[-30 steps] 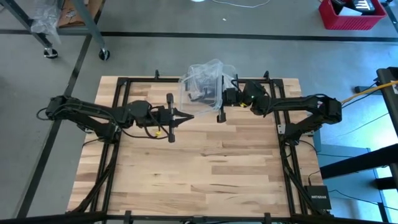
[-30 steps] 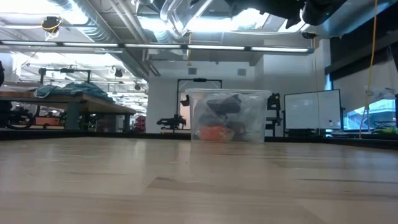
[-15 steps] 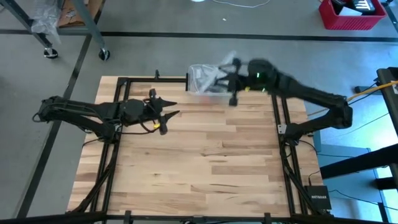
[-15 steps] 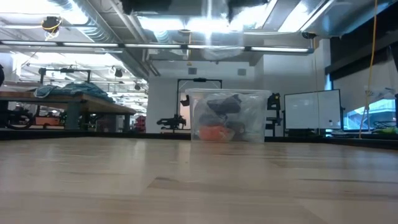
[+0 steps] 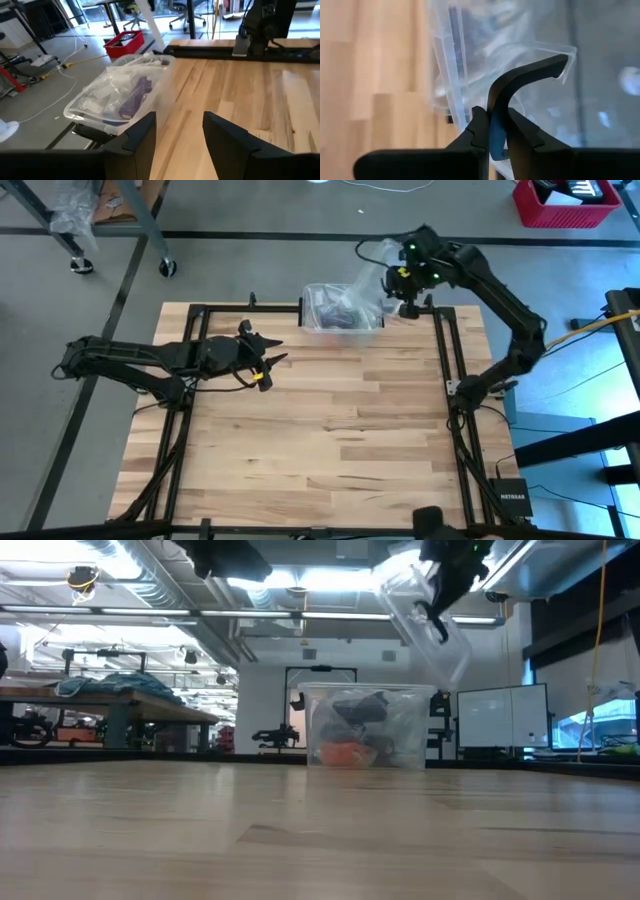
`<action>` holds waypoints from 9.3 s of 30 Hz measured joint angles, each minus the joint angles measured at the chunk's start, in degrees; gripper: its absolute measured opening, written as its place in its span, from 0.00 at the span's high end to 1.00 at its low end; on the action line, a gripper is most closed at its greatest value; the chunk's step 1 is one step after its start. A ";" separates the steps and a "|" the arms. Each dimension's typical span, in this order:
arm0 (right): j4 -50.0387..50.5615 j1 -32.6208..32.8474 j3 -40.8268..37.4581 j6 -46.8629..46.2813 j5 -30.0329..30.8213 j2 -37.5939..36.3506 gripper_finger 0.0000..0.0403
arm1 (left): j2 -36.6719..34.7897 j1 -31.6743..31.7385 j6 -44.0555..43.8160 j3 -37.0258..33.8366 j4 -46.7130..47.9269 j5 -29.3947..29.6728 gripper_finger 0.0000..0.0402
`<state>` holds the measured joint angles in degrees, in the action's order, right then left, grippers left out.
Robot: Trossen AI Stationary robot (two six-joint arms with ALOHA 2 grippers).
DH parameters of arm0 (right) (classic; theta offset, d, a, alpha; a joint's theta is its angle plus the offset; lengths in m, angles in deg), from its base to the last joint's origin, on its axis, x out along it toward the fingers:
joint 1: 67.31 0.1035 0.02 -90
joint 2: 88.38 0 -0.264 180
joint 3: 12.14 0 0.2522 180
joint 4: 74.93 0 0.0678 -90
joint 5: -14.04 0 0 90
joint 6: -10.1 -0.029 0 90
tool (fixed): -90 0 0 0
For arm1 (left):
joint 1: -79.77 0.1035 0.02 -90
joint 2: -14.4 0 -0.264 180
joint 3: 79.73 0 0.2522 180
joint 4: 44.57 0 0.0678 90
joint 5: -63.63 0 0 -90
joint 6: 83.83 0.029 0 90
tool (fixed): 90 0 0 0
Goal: Roll bandage
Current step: Close the transparent bin
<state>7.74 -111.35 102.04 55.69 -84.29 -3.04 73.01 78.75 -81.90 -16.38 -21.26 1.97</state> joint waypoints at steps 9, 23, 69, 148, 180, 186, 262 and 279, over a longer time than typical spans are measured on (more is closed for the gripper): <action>0.99 1.15 -0.02 5.91 -8.19 6.89 0.90 | 0.04 -0.11 0.11 0.00 0.21 -0.02 0.62; -6.68 3.21 0.04 1.15 -7.51 11.53 0.89 | 0.43 0.02 -0.02 -0.48 0.49 0.00 0.62; -4.99 8.08 8.07 -6.99 -6.37 17.83 0.88 | 6.28 32.03 3.76 -3.54 9.01 1.22 0.62; -21.35 10.04 11.28 -19.75 -9.61 34.62 0.67 | 6.25 24.98 6.97 -3.52 -2.63 -14.84 0.62; -37.53 -9.77 -34.56 -27.30 -7.37 0.65 0.60 | 32.69 28.90 7.30 13.45 -1.60 -21.74 0.62; -52.46 -9.60 -45.72 -29.36 -10.10 0.85 0.60 | 28.33 29.24 7.48 13.01 -3.32 -20.94 0.62; -68.60 -2.29 -52.45 -27.08 -10.25 -7.20 0.60 | 42.57 29.45 3.94 21.02 -16.30 -34.38 0.62; -87.74 0.39 -66.13 -33.70 -11.64 -3.05 0.60 | 52.57 26.93 13.37 32.92 -10.95 -38.13 0.62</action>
<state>-80.01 -110.97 35.90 22.00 -95.93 -6.08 125.59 105.68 -68.53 16.53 -32.20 -36.16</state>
